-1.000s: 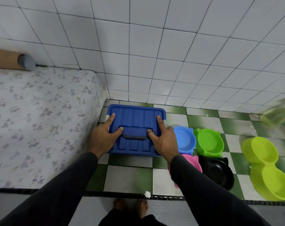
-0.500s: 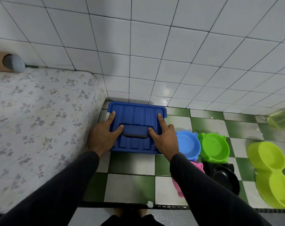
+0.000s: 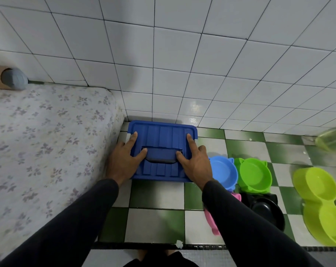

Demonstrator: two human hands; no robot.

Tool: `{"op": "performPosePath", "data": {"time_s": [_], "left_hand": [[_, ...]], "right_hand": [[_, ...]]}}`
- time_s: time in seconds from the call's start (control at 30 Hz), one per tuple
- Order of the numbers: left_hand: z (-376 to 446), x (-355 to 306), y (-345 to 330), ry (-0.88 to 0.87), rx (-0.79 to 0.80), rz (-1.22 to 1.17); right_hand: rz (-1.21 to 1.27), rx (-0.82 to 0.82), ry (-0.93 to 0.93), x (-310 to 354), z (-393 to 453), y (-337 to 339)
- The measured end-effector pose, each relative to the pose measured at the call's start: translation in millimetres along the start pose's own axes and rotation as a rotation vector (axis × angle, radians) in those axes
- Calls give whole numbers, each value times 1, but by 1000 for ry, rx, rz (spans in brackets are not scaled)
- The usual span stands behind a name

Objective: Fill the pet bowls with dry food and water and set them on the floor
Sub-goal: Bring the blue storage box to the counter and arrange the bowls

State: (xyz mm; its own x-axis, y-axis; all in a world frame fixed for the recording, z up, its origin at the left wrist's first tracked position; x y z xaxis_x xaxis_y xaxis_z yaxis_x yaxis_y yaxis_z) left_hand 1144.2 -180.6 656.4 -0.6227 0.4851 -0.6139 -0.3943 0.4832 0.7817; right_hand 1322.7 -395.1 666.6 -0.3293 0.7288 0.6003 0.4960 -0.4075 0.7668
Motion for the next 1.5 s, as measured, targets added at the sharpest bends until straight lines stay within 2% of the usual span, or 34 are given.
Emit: {"op": "performPosePath", "data": {"time_s": [0.27, 0.47, 0.63, 0.77, 1.1, 1.33, 1.5], "left_hand": [[-4, -5, 1, 6, 20, -7], [-20, -20, 12, -10, -29, -14], [-33, -37, 16, -176, -56, 225], [-45, -43, 9, -234, 45, 366], [-93, -63, 14, -226, 111, 494], [-143, -84, 5, -206, 112, 458], [-197, -109, -15, -152, 101, 481]], "right_hand": [[-56, 25, 13, 4, -3, 0], [-128, 38, 45, 13, -11, 4], [-294, 27, 118, 23, -27, 9], [-405, 35, 197, 28, -44, 11], [-508, 140, 257, 22, -87, 15], [-509, 107, 343, 9, -128, 41], [-532, 132, 425, -25, -171, 61]]}}
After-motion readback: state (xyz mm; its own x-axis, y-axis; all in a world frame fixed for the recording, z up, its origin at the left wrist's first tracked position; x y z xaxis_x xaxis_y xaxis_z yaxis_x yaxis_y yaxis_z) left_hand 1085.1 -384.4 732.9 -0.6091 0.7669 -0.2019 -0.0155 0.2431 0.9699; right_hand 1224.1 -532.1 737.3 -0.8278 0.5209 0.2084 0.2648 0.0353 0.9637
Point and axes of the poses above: each hand's wrist, its own z-axis towards the middle knuckle, its own y-axis out of the back of the hand, x = y × z, the point moved 10 cm from there along z, towards the middle knuckle
